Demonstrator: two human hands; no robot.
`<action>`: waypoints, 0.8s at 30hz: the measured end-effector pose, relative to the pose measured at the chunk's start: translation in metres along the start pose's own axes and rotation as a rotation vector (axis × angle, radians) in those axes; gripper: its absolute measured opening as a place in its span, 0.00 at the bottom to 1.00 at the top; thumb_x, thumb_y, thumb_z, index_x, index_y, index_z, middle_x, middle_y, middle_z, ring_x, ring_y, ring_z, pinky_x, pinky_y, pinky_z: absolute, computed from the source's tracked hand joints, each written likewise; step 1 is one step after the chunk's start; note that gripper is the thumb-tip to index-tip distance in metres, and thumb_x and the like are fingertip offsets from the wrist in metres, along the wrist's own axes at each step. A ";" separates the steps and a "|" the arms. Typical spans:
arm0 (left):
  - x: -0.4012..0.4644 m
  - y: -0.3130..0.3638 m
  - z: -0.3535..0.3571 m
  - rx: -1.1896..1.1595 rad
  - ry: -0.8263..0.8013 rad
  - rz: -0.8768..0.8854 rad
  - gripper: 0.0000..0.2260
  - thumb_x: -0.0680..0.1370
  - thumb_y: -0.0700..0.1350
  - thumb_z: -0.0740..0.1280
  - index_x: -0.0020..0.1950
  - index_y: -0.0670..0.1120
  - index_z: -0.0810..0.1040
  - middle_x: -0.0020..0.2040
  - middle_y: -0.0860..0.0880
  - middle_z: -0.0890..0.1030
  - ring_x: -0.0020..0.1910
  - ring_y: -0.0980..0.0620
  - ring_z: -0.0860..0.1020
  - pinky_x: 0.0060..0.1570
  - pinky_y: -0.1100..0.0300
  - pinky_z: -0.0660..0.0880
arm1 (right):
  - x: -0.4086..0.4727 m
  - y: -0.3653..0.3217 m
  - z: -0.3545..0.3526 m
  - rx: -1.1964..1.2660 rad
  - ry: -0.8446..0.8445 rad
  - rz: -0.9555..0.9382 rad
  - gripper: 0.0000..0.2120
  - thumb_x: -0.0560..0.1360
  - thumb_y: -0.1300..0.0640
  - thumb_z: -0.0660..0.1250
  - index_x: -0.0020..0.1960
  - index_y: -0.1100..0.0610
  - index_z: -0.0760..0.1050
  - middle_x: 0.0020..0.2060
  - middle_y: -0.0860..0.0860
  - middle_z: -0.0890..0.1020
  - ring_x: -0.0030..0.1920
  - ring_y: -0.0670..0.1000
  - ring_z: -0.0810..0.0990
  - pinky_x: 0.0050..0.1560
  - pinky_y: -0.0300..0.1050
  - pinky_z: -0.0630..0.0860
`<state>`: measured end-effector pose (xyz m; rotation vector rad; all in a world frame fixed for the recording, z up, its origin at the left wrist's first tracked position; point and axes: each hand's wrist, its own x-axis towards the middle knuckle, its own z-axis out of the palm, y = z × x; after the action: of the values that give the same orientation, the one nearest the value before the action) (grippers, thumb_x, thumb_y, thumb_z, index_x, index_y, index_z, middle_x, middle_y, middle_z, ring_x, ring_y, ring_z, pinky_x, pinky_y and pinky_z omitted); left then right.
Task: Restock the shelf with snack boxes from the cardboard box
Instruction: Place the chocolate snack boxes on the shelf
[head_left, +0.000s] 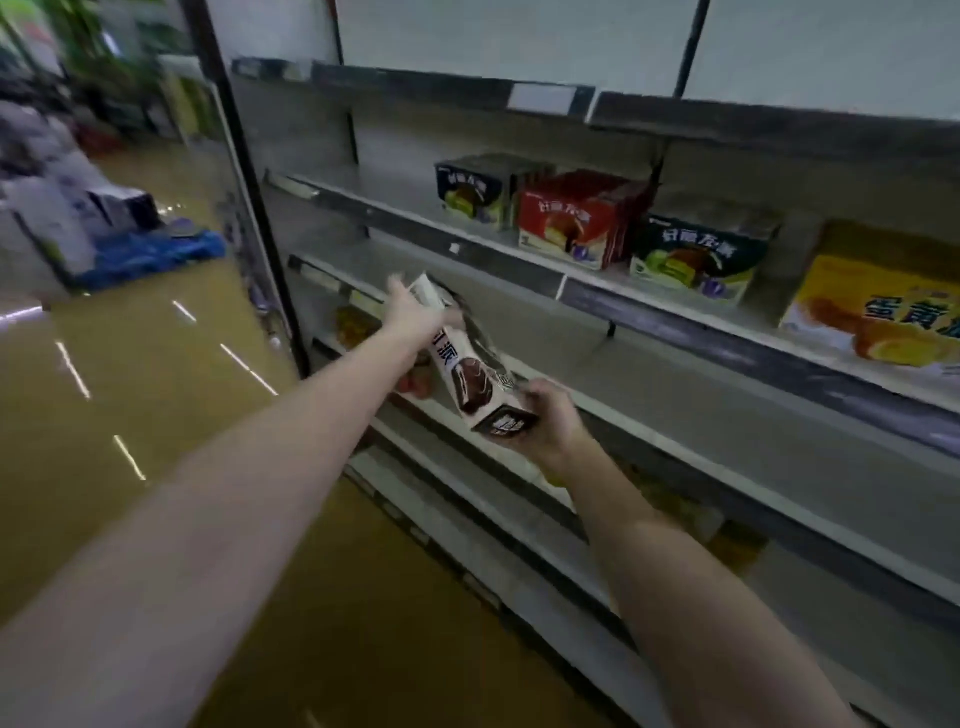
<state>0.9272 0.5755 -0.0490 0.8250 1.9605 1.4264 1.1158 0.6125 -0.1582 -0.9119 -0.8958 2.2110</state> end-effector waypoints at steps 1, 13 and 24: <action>0.007 -0.002 -0.007 -0.037 0.003 -0.006 0.47 0.69 0.37 0.76 0.79 0.47 0.51 0.68 0.43 0.70 0.57 0.44 0.75 0.48 0.53 0.77 | 0.008 0.001 0.012 -0.090 0.013 -0.011 0.27 0.65 0.54 0.72 0.63 0.60 0.76 0.58 0.58 0.82 0.59 0.60 0.80 0.60 0.63 0.76; 0.140 0.001 -0.110 0.221 -0.362 0.191 0.30 0.67 0.36 0.76 0.67 0.51 0.74 0.60 0.47 0.79 0.56 0.46 0.79 0.57 0.48 0.78 | 0.120 -0.016 0.149 -0.455 0.207 -0.230 0.27 0.68 0.57 0.80 0.62 0.61 0.72 0.45 0.57 0.85 0.47 0.56 0.85 0.52 0.55 0.82; 0.256 0.012 -0.207 0.149 -0.491 0.234 0.22 0.69 0.39 0.78 0.61 0.46 0.80 0.50 0.49 0.84 0.43 0.53 0.83 0.34 0.62 0.79 | 0.222 -0.014 0.265 -0.338 0.398 -0.414 0.21 0.71 0.61 0.77 0.58 0.61 0.71 0.51 0.61 0.83 0.45 0.58 0.83 0.46 0.55 0.83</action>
<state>0.6085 0.6473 -0.0059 1.3645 1.6402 1.0704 0.7848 0.6837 -0.0875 -1.1482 -1.1558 1.4876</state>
